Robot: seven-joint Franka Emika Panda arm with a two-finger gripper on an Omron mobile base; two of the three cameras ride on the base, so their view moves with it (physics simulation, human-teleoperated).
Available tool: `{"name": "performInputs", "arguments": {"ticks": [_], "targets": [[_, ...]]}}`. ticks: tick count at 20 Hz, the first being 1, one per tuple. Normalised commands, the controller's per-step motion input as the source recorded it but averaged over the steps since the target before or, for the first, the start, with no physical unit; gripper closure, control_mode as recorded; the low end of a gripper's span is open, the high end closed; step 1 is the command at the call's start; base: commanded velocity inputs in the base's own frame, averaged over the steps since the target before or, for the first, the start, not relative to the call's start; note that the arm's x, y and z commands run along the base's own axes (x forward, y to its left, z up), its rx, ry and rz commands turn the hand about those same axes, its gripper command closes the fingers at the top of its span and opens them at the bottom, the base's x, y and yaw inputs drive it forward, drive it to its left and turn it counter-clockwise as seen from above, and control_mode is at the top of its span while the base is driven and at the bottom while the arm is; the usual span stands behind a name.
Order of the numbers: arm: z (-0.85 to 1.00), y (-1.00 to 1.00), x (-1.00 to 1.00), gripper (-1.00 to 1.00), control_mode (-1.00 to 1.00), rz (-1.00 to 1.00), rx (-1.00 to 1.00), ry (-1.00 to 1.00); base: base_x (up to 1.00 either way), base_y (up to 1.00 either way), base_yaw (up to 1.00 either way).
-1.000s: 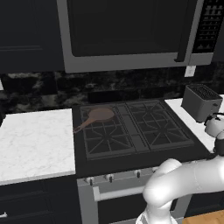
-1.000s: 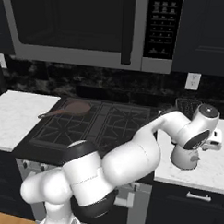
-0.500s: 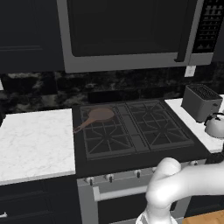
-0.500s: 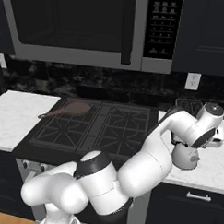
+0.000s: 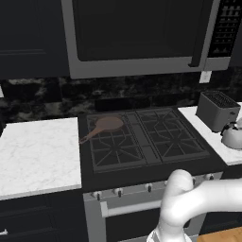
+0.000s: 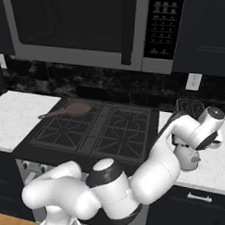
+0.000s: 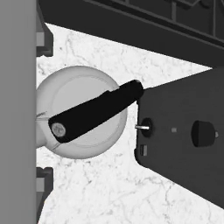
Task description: Pick the kettle from the counter and place it on a stove burner. Then turn the burner on.
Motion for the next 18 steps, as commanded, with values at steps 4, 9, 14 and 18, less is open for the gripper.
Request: {"name": "performInputs", "arguments": {"ticks": [4,9,14,18], "targets": [[-0.32,-0.09,0.18,-1.0,-1.0,0.03,0.0,0.0,0.0,0.0,0.0],[-0.26,-0.12,0.13,-1.0,-1.0,0.02,0.0,-0.01,0.0,0.0,0.0],[-0.19,0.0,0.02,-1.0,-1.0,0.01,0.0,-0.04,0.0,0.0,0.0],[-0.15,0.05,0.0,1.0,-1.0,0.03,0.0,0.0,0.0,0.0,0.0]]}}
